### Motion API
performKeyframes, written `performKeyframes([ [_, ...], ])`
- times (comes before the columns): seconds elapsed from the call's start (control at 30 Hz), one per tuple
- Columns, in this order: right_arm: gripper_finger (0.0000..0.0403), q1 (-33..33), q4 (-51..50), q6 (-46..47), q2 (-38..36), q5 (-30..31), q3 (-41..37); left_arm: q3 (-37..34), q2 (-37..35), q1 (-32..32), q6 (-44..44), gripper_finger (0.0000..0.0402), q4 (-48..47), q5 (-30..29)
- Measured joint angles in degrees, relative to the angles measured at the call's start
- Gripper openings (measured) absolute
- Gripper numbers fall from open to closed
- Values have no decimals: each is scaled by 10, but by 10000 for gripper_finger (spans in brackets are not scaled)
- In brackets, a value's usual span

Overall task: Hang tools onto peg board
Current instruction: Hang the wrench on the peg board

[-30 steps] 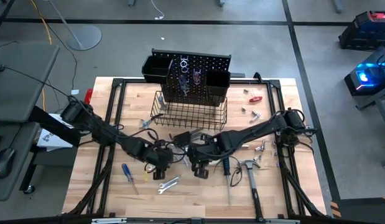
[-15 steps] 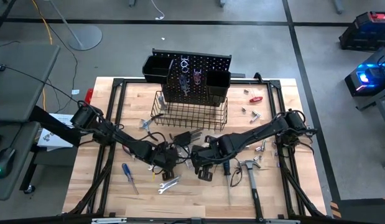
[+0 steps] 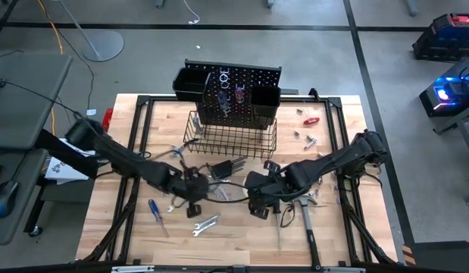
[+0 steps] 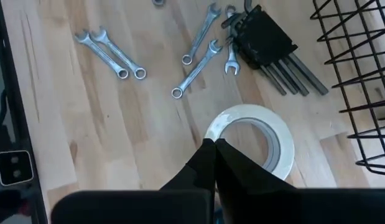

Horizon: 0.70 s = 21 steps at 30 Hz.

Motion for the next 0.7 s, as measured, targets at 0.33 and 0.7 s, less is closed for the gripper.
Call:
performKeyframes([
  [0.33,0,-7,28,-4,3,2,0,-52,-112,-33,42,0,-114,97],
  [0.7,0,-7,26,-2,3,4,0,-120,-42,-12,78,0,87,102],
])
